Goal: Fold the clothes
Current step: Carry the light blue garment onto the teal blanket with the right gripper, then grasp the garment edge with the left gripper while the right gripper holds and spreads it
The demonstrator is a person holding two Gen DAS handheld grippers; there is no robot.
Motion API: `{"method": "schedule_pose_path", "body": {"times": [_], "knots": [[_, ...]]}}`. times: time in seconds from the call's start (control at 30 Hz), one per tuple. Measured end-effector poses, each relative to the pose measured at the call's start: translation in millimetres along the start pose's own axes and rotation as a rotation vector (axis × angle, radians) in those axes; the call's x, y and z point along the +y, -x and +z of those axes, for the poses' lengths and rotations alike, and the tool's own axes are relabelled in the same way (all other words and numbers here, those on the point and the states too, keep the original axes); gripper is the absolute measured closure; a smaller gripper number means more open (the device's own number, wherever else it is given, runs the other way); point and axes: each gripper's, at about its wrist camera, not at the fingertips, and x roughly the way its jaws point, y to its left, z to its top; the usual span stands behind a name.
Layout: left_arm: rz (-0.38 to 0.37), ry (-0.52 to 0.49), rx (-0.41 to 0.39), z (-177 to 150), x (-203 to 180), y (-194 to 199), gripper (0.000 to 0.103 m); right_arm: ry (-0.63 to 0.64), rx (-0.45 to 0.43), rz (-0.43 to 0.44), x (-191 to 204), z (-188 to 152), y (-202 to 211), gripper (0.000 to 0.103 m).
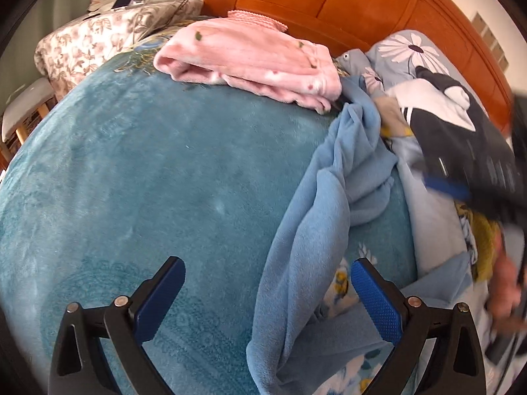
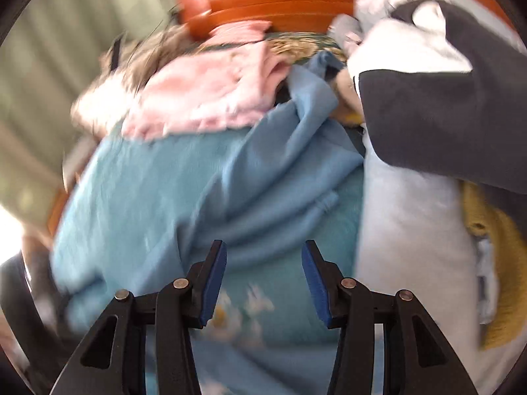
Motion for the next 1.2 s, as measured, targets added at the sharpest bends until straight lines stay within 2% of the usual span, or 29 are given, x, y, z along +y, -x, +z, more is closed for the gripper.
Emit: {"method": "schedule_pose_path", "body": {"times": [0.07,0.13,0.27,0.33,0.37,0.4,0.43,0.47,0.5,0.6,0.67,0.77,0.8,0.87,0.97,1.1,1.2], "knots": [[0.0,-0.013,0.011,-1,-2,-3,0.002,-0.109,0.0,0.053,1,28,-22,0.054],[0.01,-0.016,0.02,-2,-1,-6,0.007,-0.146,0.029,0.034,12,50,-48,0.054],[0.004,0.011,0.047,-3,8,-8,0.018,-0.16,0.064,-0.106,16,76,-86,0.054],[-0.021,0.046,0.058,-2,15,-8,0.027,-0.181,0.099,-0.158,10,79,-97,0.055],[-0.036,0.061,0.063,-3,17,-9,0.031,-0.188,0.108,-0.166,7,80,-99,0.063],[-0.046,0.068,0.068,-4,17,-10,0.039,-0.188,0.11,-0.163,4,79,-98,0.083],[-0.057,0.069,0.076,-5,17,-11,0.053,-0.187,0.112,-0.159,2,79,-97,0.093],[-0.068,0.067,0.085,-6,17,-12,0.06,-0.187,0.114,-0.155,-1,78,-96,0.098],[-0.079,0.066,0.094,-6,16,-13,0.073,-0.187,0.115,-0.152,-4,78,-95,0.099],[-0.067,0.083,0.045,-4,20,-1,0.084,-0.187,0.121,-0.141,-12,76,-92,0.1],[-0.064,0.14,-0.04,0,33,19,0.087,-0.161,0.095,-0.099,-1,81,-80,0.1],[-0.037,0.237,-0.171,6,60,58,0.093,-0.106,0.037,0.014,36,93,-56,0.1],[-0.018,0.269,-0.219,6,70,73,0.102,-0.088,0.02,0.056,55,97,-47,0.1],[0.015,0.329,-0.308,8,93,101,0.103,-0.026,-0.017,0.138,85,94,-29,0.1],[-0.017,0.389,-0.411,5,120,141,0.103,0.036,-0.075,0.308,122,92,-8,0.1],[-0.04,0.395,-0.417,1,130,157,0.103,0.096,-0.162,0.401,143,85,21,0.1],[-0.065,0.395,-0.381,-2,124,138,0.102,0.115,-0.175,0.415,133,71,42,0.1]]}}
